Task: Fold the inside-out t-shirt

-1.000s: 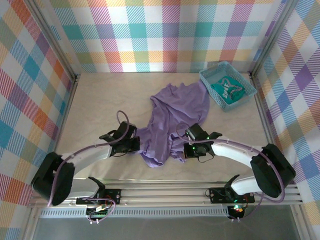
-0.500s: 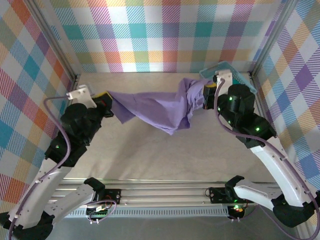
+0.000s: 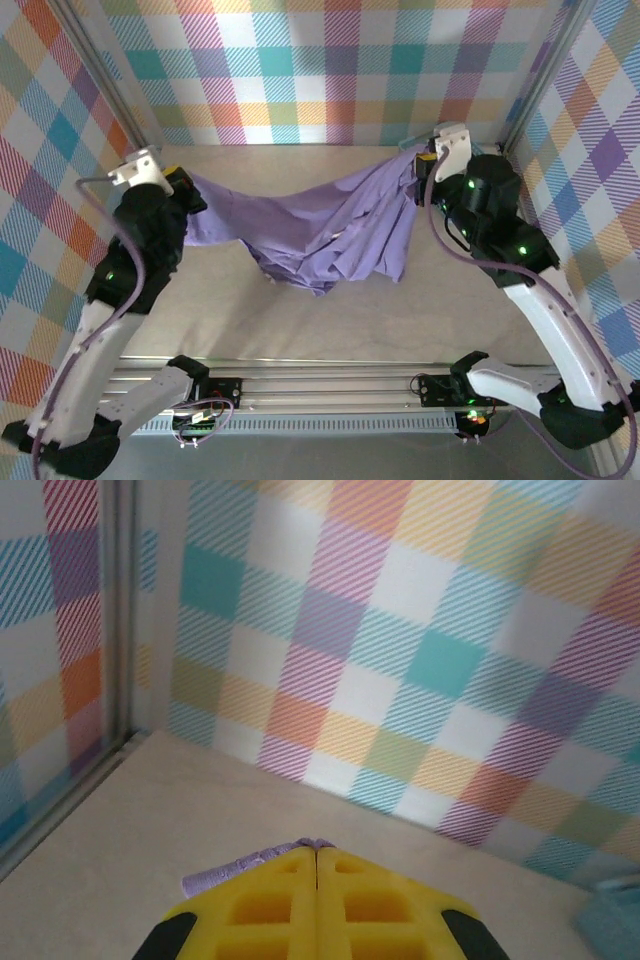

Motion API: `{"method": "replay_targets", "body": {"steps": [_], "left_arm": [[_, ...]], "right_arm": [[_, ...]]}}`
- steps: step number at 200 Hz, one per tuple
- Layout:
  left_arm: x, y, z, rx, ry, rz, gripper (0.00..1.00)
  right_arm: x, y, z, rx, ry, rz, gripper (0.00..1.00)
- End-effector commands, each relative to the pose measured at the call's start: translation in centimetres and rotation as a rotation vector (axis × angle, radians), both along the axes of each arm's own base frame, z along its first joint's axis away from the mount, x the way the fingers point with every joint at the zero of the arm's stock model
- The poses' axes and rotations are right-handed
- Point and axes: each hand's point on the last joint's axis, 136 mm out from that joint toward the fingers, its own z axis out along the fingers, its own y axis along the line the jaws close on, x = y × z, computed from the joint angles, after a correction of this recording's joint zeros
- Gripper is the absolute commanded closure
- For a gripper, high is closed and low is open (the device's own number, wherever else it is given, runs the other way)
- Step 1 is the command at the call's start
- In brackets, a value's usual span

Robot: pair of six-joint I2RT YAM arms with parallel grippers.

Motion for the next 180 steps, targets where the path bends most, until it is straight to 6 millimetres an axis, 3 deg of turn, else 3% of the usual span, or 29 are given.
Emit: {"method": "replay_targets", "body": {"steps": [1,24,55,67,89,118,146,180], "left_arm": [[5.1,1.2,-8.5,0.021,0.233,0.052,1.00],[8.7,1.5,-16.9,-0.032,0.463,0.021,1.00],[9.8,-0.6,-24.9,-0.067,0.640,-0.075,1.00],[9.9,-1.3,-26.7,-0.075,0.678,-0.110,0.84],[8.6,-3.3,-27.8,-0.096,0.666,-0.208,0.49],[4.9,-11.5,-26.4,-0.091,0.505,-0.524,0.25],[2.8,-18.5,-27.5,-0.052,0.535,-0.787,0.25],[3.1,-22.7,-30.6,0.031,0.653,-0.881,0.29]], "right_arm": [[4.8,-1.5,-6.6,-0.002,0.195,-0.083,1.00],[8.2,-3.2,-12.7,0.019,0.370,-0.146,1.00],[9.8,-2.0,-19.8,0.000,0.556,-0.109,1.00],[10.0,-1.1,-22.2,0.006,0.623,-0.079,1.00],[10.3,-0.3,-25.2,0.005,0.709,-0.051,1.00],[11.0,-0.4,-26.4,-0.012,0.728,-0.059,1.00],[11.7,0.0,-26.4,0.000,0.723,-0.048,1.00],[11.7,0.1,-26.2,0.009,0.722,-0.040,1.00]]}}
